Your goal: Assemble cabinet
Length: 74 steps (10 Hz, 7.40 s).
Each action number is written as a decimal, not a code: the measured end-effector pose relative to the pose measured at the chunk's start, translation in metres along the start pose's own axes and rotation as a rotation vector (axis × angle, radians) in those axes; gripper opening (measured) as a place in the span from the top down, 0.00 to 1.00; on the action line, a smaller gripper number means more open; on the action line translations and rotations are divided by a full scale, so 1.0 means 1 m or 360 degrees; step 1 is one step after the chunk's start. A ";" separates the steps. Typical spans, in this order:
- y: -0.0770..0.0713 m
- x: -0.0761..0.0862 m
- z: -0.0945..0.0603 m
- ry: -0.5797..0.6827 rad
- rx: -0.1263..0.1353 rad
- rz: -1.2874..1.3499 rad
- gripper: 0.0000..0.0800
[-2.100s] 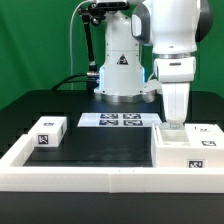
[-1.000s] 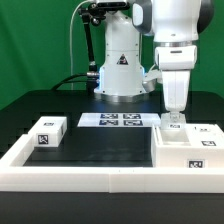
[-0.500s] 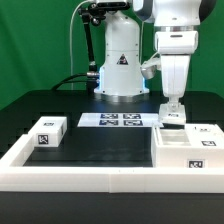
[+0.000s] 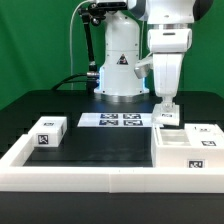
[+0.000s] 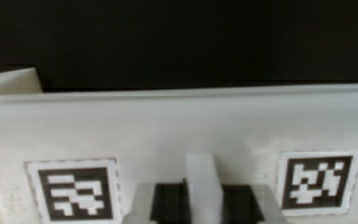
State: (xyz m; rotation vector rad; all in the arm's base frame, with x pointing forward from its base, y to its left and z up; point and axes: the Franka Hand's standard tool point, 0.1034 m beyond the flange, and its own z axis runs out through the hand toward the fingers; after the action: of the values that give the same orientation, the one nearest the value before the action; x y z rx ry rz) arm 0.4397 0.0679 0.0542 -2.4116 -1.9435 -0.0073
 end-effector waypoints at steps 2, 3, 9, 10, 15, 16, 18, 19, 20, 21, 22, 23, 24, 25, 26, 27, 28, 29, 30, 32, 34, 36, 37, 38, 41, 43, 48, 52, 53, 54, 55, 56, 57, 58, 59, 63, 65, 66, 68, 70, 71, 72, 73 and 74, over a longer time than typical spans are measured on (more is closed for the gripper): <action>0.006 0.002 0.002 0.0000 0.0013 0.0030 0.91; 0.007 0.002 0.002 0.0001 0.0012 0.0034 0.91; 0.008 0.004 0.001 0.0001 0.0010 0.0095 0.91; 0.005 0.004 -0.004 -0.0003 0.0001 0.0082 0.91; 0.000 0.002 -0.010 -0.0026 0.0024 0.0033 0.91; 0.002 0.002 -0.010 -0.0024 0.0024 -0.0026 0.91; 0.009 0.006 -0.014 -0.0020 0.0017 -0.0104 0.91; 0.012 0.006 -0.016 -0.0018 0.0010 -0.0101 0.91; 0.014 0.005 -0.016 -0.0016 0.0007 -0.0094 0.91; 0.013 0.005 -0.015 -0.0018 0.0011 -0.0094 0.91; 0.013 0.004 -0.015 -0.0018 0.0011 -0.0094 0.91; 0.013 0.004 -0.015 -0.0018 0.0011 -0.0093 0.91; 0.013 0.004 -0.015 -0.0018 0.0013 -0.0093 0.91; 0.012 0.007 -0.012 -0.0016 0.0019 -0.0096 0.91; 0.012 0.008 -0.010 -0.0015 0.0025 -0.0097 0.91; 0.011 0.007 -0.008 -0.0015 0.0031 -0.0094 0.91; 0.011 0.006 -0.006 -0.0015 0.0037 -0.0092 0.91; 0.011 0.006 -0.006 -0.0015 0.0036 -0.0092 0.91; 0.012 0.007 -0.007 -0.0014 0.0035 -0.0091 0.91; 0.018 0.009 -0.007 -0.0007 0.0029 -0.0089 0.91; 0.018 0.009 -0.006 -0.0006 0.0025 -0.0083 0.91; 0.018 0.009 -0.006 -0.0006 0.0025 -0.0083 0.91; 0.018 0.009 -0.006 -0.0006 0.0026 -0.0086 0.91; 0.020 0.008 -0.006 -0.0004 0.0025 -0.0121 0.91; 0.028 0.009 -0.006 0.0000 0.0023 -0.0148 0.91; 0.036 0.008 -0.005 0.0001 0.0011 -0.0217 0.91; 0.043 0.008 -0.006 0.0007 0.0000 -0.0234 0.91; 0.072 0.012 -0.007 -0.0012 0.0008 -0.0256 0.91; 0.072 0.012 -0.007 -0.0008 0.0000 -0.0253 0.91; 0.072 0.012 -0.007 -0.0008 0.0000 -0.0253 0.91; 0.072 0.012 -0.007 -0.0008 0.0000 -0.0253 0.91; 0.072 0.012 -0.007 -0.0008 0.0001 -0.0255 0.91; 0.091 0.011 -0.007 0.0002 -0.0011 -0.0332 0.91; 0.100 0.013 -0.008 0.0010 -0.0025 -0.0326 0.91; 0.110 0.014 -0.008 0.0019 -0.0038 -0.0346 0.91; 0.136 0.019 -0.008 0.0043 -0.0059 -0.0396 0.91; 0.136 0.019 -0.008 0.0043 -0.0059 -0.0396 0.91; 0.136 0.019 -0.008 0.0043 -0.0059 -0.0396 0.77; 0.135 0.018 -0.007 0.0040 -0.0047 -0.0398 0.35; 0.143 0.020 -0.004 0.0047 -0.0053 -0.0401 0.04; 0.143 0.020 -0.004 0.0047 -0.0054 -0.0400 0.01; 0.143 0.020 -0.004 0.0047 -0.0054 -0.0400 0.01; 0.143 0.020 -0.004 0.0047 -0.0054 -0.0400 0.00; 0.143 0.020 -0.004 0.0047 -0.0055 -0.0399 0.00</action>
Offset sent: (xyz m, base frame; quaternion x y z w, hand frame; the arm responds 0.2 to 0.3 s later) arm 0.0120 0.0101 0.0036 -0.0001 0.0067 0.0048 1.0000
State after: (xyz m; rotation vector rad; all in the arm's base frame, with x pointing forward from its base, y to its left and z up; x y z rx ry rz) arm 0.5841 0.0566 0.0543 -2.1562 -2.2345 -0.0851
